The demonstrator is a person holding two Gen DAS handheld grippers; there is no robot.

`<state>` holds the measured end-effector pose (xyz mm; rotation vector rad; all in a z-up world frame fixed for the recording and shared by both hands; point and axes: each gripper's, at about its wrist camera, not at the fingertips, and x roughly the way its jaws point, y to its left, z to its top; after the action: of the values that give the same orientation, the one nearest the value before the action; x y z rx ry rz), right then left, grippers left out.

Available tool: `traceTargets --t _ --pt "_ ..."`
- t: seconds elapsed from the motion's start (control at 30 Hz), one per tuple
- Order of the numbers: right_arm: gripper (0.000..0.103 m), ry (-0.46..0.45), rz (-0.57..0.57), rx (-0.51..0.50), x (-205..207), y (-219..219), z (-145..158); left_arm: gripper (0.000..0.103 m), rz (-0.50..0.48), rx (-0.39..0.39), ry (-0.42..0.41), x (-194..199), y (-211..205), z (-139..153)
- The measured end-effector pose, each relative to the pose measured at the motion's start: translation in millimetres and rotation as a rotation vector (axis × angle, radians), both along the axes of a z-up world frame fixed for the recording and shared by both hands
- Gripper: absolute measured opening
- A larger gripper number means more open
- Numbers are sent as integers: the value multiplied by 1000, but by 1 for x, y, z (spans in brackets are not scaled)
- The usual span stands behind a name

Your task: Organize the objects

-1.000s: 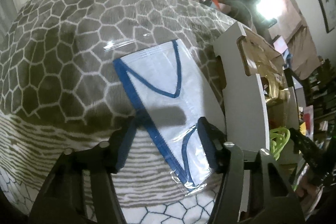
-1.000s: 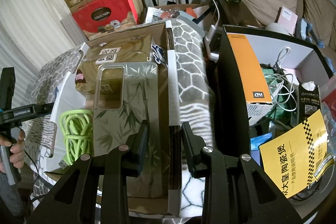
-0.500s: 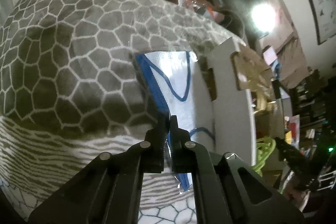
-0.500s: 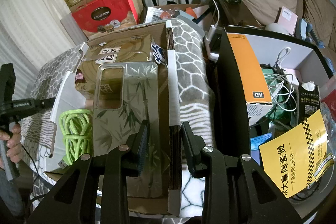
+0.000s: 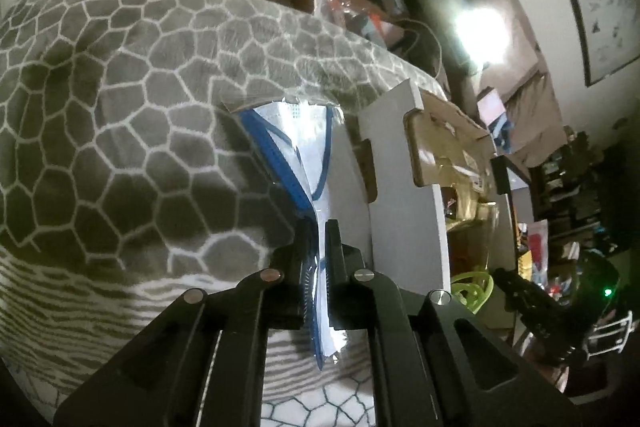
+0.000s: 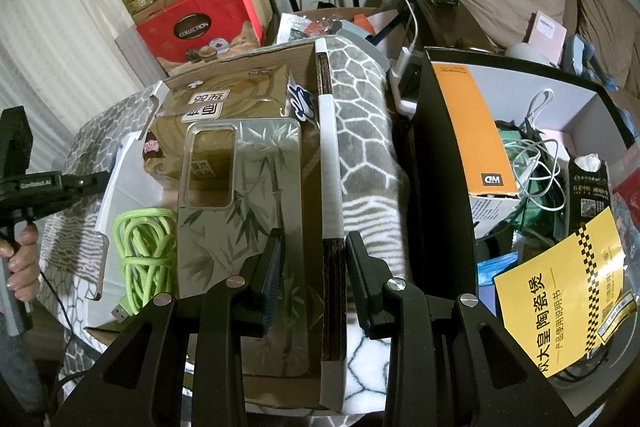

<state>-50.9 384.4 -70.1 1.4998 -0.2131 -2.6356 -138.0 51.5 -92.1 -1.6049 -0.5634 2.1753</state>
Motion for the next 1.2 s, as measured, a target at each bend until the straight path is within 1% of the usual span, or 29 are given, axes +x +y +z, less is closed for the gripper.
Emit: traceTargets --t 0.13,0.3,0.37,0.43,0.5,0.53,0.7,0.83,0.9,0.93,0.97,1.03,1.07,1.1,1.2 --pt "32 0 -1 1 1 -1 0 2 -7 21 23 3 -3 11" --pt "32 1 -1 -1 0 -1 0 1 -59 61 66 11 1 44" --pt "32 2 -1 -4 1 0 -1 1 -103 59 85 15 12 60" --pt "32 4 -2 -3 0 1 -1 1 -151 66 86 19 26 72" --pt "32 4 -1 -4 1 1 -1 1 -185 60 81 22 40 79" --pt "32 4 -1 -4 1 0 -1 1 -212 65 69 23 50 82" --pt "32 4 0 -3 0 1 -1 0 -285 91 32 25 93 91" --pt "32 3 -1 -3 0 1 -1 0 -332 69 30 24 128 96" --pt "32 2 -1 -5 0 2 -1 0 -342 33 69 25 134 103" --pt "32 2 -2 -6 -1 2 -1 0 -335 12 104 27 132 110" --pt "32 1 -2 -5 -1 1 -1 2 -328 -3 121 27 128 113" --pt "32 3 1 -1 -1 0 0 10 -297 -47 152 25 115 117" --pt "33 3 2 0 -1 0 1 21 -273 -72 159 23 105 117" --pt "33 4 3 1 -1 -1 1 29 -256 -87 160 22 97 115" --pt "33 7 4 6 1 -2 1 39 -184 -128 133 15 64 102"
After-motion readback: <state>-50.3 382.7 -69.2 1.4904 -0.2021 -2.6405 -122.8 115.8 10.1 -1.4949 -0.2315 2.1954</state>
